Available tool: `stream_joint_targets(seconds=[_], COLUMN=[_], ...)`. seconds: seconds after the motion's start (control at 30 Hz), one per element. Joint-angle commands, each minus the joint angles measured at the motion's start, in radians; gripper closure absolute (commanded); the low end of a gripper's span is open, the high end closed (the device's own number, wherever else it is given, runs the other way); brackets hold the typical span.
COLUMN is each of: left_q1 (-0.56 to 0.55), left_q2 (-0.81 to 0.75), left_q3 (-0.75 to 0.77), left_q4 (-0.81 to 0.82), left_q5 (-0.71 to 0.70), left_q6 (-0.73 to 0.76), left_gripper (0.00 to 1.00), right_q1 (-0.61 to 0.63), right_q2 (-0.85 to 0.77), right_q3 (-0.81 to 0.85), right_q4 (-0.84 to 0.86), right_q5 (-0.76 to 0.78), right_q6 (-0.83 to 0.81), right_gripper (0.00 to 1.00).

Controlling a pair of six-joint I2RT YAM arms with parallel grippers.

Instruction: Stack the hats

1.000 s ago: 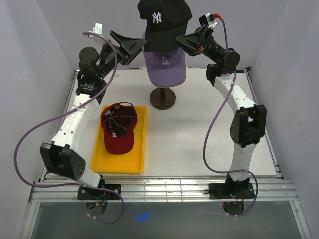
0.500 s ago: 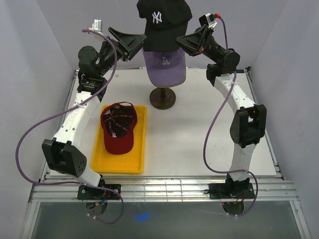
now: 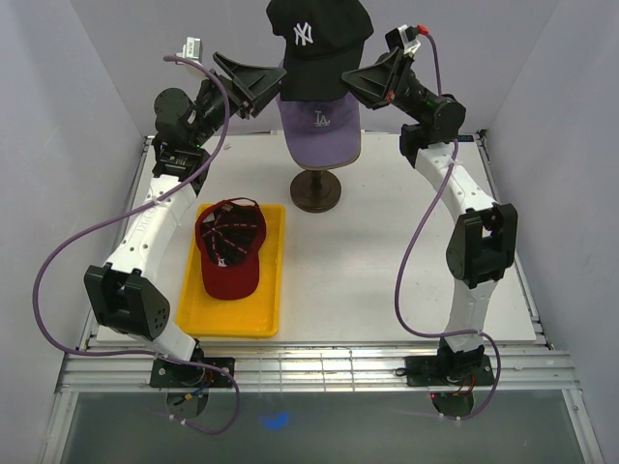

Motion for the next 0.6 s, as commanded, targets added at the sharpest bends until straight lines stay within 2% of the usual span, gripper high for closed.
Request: stream_joint_targets(seconds=[0.0,0.4,0.57], left_q1=[-0.005,-0.005,-0.006], left_q2=[-0.014,-0.007,-0.011], left_q3=[0.027,0.039,0.033], left_q4=[0.038,0.041,0.061], left_q5=[0.037,0.053,0.059], left_q6=[0.001,-0.004,-0.016], left_gripper=[0.11,0.12,0.21], right_q1=[0.015,0.015,0.014], right_q2=[-0.065,-0.074,-0.078], right_q3=[0.025,0.008,-0.027], right_q4=[0.103,0.108,0.117], right_q5=[0.007,-0.002,-0.017], right_q6=[0.385,0.384,0.382], right_gripper=[0.92,0.92,0.92])
